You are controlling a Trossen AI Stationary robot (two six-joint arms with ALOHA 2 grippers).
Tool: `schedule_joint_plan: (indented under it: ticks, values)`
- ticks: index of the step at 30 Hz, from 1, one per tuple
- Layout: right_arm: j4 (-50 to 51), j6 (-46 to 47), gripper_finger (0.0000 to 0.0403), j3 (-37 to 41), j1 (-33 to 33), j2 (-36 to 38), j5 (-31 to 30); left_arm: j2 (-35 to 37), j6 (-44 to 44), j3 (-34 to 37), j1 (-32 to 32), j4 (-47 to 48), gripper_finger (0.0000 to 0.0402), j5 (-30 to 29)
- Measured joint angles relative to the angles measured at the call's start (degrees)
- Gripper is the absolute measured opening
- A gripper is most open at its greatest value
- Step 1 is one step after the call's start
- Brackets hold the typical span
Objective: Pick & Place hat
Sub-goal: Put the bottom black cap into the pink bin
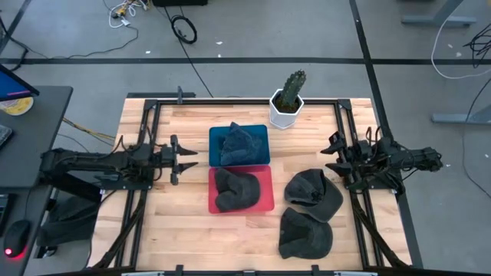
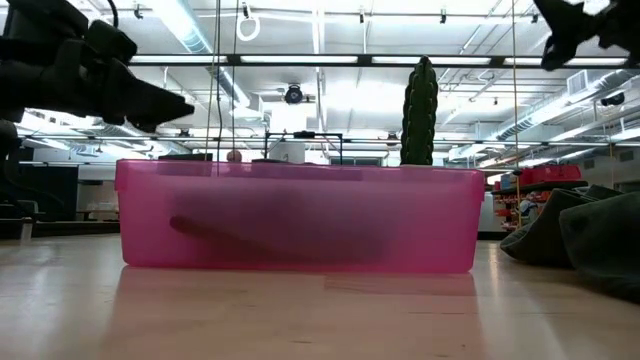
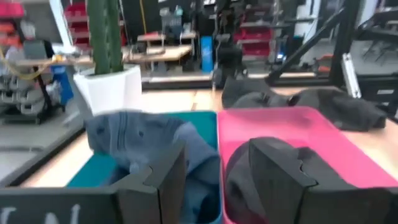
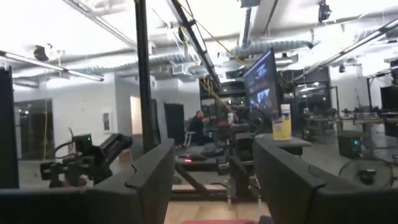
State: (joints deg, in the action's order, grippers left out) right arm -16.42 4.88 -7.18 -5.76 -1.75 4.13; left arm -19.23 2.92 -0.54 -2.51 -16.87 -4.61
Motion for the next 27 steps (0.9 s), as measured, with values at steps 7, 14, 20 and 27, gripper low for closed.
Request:
schedule_joint_plan:
  ticks: [7,14,20,27]
  values:
    - [11.8,-2.57,0.022,-13.58,0.0,-7.88,2.58,1.31,1.15,0.02,0.77,1.06,0.0179,0.12]
    - [20.89,-6.47,0.022,-25.71,-1.77,-20.49,5.86,3.29,1.22,0.02,0.66,2.25,0.0179,0.05]
    - [28.62,-11.88,0.022,-34.93,-6.47,-32.78,5.92,5.54,1.24,0.04,0.66,2.72,0.0179,0.03]
    - [37.79,-14.49,0.022,-45.75,-13.82,-45.82,4.75,11.31,1.37,0.04,0.64,6.95,0.0179,-0.01]
